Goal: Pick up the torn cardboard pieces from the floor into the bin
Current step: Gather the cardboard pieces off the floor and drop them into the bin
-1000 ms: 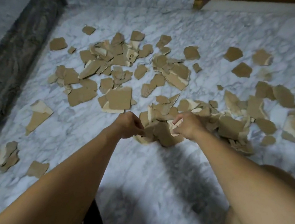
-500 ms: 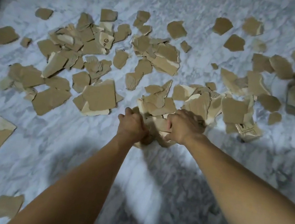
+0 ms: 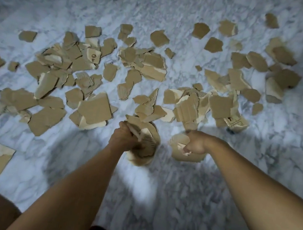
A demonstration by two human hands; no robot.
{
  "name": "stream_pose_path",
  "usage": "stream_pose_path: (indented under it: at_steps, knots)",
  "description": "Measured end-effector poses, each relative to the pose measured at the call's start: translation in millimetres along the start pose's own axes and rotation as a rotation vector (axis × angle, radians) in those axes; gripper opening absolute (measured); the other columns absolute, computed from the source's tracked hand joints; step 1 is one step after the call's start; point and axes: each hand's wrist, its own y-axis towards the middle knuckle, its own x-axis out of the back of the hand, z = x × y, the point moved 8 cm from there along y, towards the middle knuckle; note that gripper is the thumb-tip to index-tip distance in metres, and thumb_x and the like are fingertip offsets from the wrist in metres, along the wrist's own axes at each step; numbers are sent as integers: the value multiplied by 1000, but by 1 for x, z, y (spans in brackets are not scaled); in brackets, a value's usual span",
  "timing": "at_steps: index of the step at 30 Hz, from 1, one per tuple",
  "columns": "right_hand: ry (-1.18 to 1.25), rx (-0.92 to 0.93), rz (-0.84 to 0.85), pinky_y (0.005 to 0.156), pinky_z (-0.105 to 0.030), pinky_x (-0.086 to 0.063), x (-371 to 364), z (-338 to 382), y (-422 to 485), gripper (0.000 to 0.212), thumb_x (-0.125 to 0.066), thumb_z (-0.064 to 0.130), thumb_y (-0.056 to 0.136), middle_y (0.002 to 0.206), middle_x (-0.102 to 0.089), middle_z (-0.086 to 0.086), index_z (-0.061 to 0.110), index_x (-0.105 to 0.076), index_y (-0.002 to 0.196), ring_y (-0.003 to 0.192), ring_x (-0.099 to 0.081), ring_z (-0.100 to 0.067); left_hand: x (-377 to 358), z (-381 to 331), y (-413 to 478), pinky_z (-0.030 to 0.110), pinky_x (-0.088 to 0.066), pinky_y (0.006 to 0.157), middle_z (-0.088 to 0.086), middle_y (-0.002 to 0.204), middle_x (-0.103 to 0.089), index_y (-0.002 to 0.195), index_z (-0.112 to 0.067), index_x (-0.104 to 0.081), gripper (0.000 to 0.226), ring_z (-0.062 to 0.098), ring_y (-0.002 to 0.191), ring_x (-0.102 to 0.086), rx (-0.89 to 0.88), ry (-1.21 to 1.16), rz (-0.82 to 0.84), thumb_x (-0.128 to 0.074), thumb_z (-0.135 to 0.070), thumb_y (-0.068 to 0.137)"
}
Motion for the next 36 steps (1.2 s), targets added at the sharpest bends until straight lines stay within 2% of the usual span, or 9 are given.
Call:
stream_pose_path:
  at_steps: [4,8,12,16,22,26,28,33,36]
  knots:
    - [74,-25,8,86,-42,-58,13,-14,-9,66,-71,34,86,136,-54,-6,22,-42,143,108,-59,-28,3,-12,-6,29,-46,74,2,91,-65,97,-16,-65,33,26,100,-65,-109,-29,127,-79,-35,73]
    - [101,-43,-27,68,-33,-56,36,-12,-29,82,-72,42,79,142,-43,-3,27,-34,151,113,-56,-28,22,-30,-21,32,-47,75,-1,76,-59,84,-16,-58,27,22,82,-57,-183,-162,222,-80,-30,74]
    - [98,-59,-42,96,-44,-53,59,-8,-43,100,-68,44,65,158,-29,-7,29,-26,155,133,-44,-32,44,-42,-22,42,-50,93,7,106,-64,111,-7,-64,44,26,102,-61,-255,67,253,-76,-33,78]
    - [169,-64,-56,103,-44,-46,75,-1,-53,76,-64,29,79,151,-40,-13,10,-38,148,130,-46,-32,63,-42,-12,31,-43,72,2,79,-57,70,-16,-58,27,21,79,-54,-260,213,240,-70,-35,85]
    - [232,-55,-72,101,-45,-47,73,2,-39,79,-62,25,72,144,-50,-14,11,-41,147,127,-52,-30,82,-47,3,28,-35,58,5,75,-53,67,-12,-55,42,18,66,-47,-290,254,153,-64,-46,89]
    - [273,-52,-108,72,-34,-43,75,-5,-19,87,-58,25,64,85,-59,-5,7,-41,147,84,-61,-25,80,-71,29,29,-36,64,3,74,-49,65,-14,-50,42,17,69,-44,-359,336,181,-63,-46,90]
    - [355,-65,-177,68,-34,-45,83,-13,-6,83,-59,24,68,84,-61,-3,11,-41,148,78,-58,-22,71,-91,43,32,-38,75,7,86,-50,71,-15,-52,41,21,82,-45,-406,391,187,-59,-50,91]
    - [501,-67,-320,81,-37,-48,90,-17,32,68,-60,30,74,127,-56,-9,17,-49,139,111,-56,-31,38,-110,74,46,-25,109,17,131,-48,113,-8,-59,48,33,135,-27,-443,533,153,-52,-51,95]
    - [416,-121,-371,94,-44,-49,76,-20,60,78,-57,44,73,145,-44,-14,16,-42,144,126,-49,-37,28,-101,88,43,-24,110,18,140,-41,132,-13,-48,58,33,136,-31,-443,551,-13,-53,-55,92]
